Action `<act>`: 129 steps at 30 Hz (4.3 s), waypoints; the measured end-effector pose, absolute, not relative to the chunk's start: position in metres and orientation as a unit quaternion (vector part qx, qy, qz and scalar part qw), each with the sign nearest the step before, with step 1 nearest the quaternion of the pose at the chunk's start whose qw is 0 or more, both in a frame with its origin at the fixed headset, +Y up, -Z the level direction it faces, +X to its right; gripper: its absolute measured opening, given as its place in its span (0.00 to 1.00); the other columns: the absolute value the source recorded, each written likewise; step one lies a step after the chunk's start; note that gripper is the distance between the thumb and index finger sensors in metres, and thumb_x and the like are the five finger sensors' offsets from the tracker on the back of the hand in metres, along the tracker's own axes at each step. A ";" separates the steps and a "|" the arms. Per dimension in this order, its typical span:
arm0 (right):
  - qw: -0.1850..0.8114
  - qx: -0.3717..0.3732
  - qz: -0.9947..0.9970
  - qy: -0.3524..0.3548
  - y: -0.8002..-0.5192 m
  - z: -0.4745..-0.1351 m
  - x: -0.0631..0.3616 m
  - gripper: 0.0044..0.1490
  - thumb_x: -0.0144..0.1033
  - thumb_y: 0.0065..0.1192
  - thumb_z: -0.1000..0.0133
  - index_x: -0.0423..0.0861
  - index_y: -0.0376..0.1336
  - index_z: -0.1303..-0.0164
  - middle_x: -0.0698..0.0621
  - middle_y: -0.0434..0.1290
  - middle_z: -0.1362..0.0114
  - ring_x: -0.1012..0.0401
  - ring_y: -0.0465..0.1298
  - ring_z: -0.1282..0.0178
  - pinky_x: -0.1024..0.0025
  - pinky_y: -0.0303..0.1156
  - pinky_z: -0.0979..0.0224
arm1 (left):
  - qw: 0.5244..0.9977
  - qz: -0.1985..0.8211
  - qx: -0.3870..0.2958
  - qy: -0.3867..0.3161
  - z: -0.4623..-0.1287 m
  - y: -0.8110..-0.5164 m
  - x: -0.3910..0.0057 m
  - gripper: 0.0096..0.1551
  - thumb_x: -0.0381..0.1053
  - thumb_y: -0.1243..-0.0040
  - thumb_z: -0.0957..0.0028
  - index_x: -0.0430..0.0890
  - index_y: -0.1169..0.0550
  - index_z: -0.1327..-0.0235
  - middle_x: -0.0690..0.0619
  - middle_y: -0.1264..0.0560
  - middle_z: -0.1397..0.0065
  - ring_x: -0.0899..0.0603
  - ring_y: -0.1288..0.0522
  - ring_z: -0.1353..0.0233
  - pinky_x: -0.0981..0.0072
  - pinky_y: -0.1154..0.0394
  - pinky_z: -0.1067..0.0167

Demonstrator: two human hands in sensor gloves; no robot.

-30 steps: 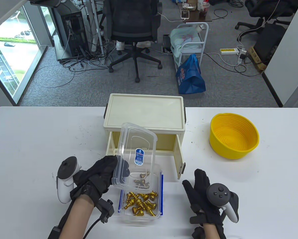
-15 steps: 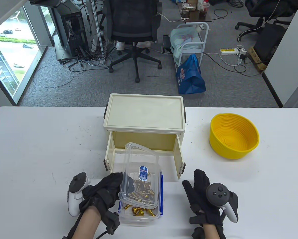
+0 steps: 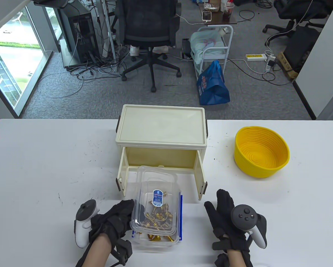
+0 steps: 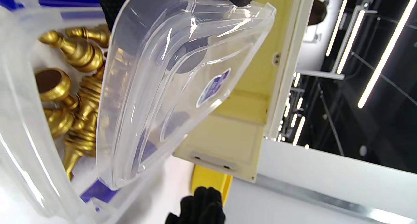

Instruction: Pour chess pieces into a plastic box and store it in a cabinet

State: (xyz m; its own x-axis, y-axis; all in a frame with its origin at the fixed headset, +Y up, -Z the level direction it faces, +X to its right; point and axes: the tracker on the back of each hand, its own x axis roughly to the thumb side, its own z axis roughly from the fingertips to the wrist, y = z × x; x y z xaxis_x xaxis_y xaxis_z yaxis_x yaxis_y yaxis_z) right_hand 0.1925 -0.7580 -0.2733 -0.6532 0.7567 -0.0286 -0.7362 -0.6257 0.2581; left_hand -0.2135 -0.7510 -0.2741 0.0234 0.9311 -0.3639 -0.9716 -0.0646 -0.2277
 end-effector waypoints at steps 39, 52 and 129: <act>0.421 0.045 0.896 0.136 -0.759 -0.273 0.192 0.50 0.60 0.42 0.29 0.40 0.33 0.11 0.33 0.37 0.10 0.32 0.39 0.14 0.33 0.42 0.22 | 0.972 0.159 -0.172 0.027 -0.282 -0.702 -0.174 0.39 0.60 0.49 0.27 0.33 0.31 0.16 0.38 0.20 0.33 0.42 0.16 0.45 0.56 0.17 0.48; 0.422 0.044 0.894 0.143 -0.760 -0.274 0.191 0.50 0.59 0.42 0.29 0.40 0.33 0.11 0.33 0.37 0.10 0.32 0.39 0.14 0.33 0.41 0.21 | 0.946 0.234 -0.221 0.025 -0.296 -0.715 -0.170 0.41 0.60 0.47 0.28 0.31 0.31 0.16 0.34 0.22 0.30 0.37 0.18 0.41 0.54 0.18 0.46; 0.438 0.056 0.853 0.278 -0.770 -0.281 0.096 0.55 0.57 0.53 0.29 0.26 0.39 0.16 0.28 0.58 0.20 0.39 0.72 0.33 0.49 0.70 0.34 | 0.846 0.450 -0.285 0.020 -0.282 -0.766 -0.232 0.51 0.66 0.55 0.28 0.27 0.41 0.09 0.27 0.32 0.18 0.29 0.25 0.28 0.41 0.23 0.36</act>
